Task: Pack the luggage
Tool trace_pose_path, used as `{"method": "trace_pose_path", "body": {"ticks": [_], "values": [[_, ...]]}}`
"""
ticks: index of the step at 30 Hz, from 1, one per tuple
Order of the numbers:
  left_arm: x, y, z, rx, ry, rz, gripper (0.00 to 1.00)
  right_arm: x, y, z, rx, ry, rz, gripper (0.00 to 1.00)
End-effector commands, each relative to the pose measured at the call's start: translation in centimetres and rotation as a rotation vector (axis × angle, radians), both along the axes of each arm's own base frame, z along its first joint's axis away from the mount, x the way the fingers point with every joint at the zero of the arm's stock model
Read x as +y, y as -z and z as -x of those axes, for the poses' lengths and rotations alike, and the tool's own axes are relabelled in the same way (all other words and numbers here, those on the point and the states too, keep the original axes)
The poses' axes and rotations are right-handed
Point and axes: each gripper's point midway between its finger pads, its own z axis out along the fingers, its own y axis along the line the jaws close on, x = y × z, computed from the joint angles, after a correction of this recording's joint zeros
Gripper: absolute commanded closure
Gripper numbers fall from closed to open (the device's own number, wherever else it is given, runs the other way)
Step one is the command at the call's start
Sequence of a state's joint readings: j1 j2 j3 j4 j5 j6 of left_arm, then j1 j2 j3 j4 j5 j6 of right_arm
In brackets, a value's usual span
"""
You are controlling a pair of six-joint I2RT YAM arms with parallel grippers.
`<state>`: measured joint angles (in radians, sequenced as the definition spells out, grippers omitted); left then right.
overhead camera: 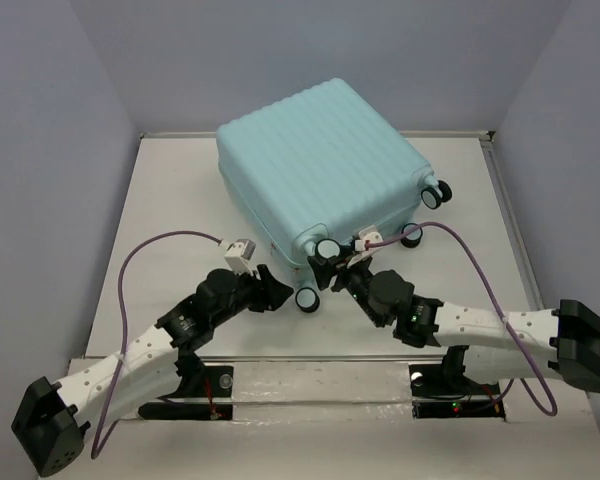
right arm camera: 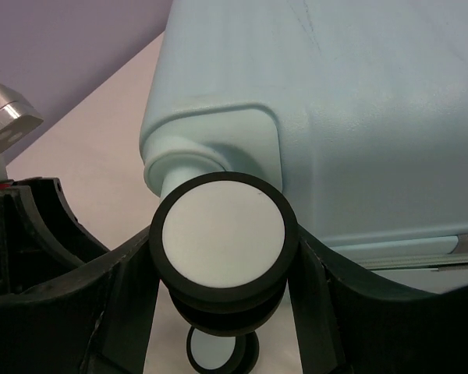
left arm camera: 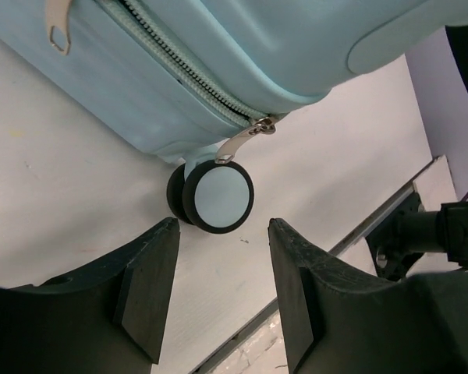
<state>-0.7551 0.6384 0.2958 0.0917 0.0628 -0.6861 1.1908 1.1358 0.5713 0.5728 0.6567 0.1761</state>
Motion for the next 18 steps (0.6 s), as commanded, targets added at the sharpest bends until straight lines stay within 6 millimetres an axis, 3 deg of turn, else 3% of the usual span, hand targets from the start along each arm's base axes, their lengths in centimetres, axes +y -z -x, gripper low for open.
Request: {"method": "trace_pose_path", "body": {"ticks": [1, 4, 14, 18], "values": [[-1.7, -3.3, -1.8, -0.199, -0.003, 0.03, 0.4, -3.6, -7.0, -1.6, -0.077, 0.156, -0.257, 0.93], [-1.8, -4.1, -3.0, -0.247, -0.029, -0.007, 0.4, -3.2, -6.6, -1.7, -0.071, 0.146, -0.245, 0.93], [-3.6, -3.4, -4.3, -0.266, 0.022, -0.059, 0.4, -2.2, -6.2, -1.6, -0.055, 0.112, -0.248, 0.93], [-4.3, -4.5, -4.6, -0.287, 0.032, -0.032, 0.41, -2.1, -5.8, -1.5, -0.05, 0.109, -0.243, 0.93]]}}
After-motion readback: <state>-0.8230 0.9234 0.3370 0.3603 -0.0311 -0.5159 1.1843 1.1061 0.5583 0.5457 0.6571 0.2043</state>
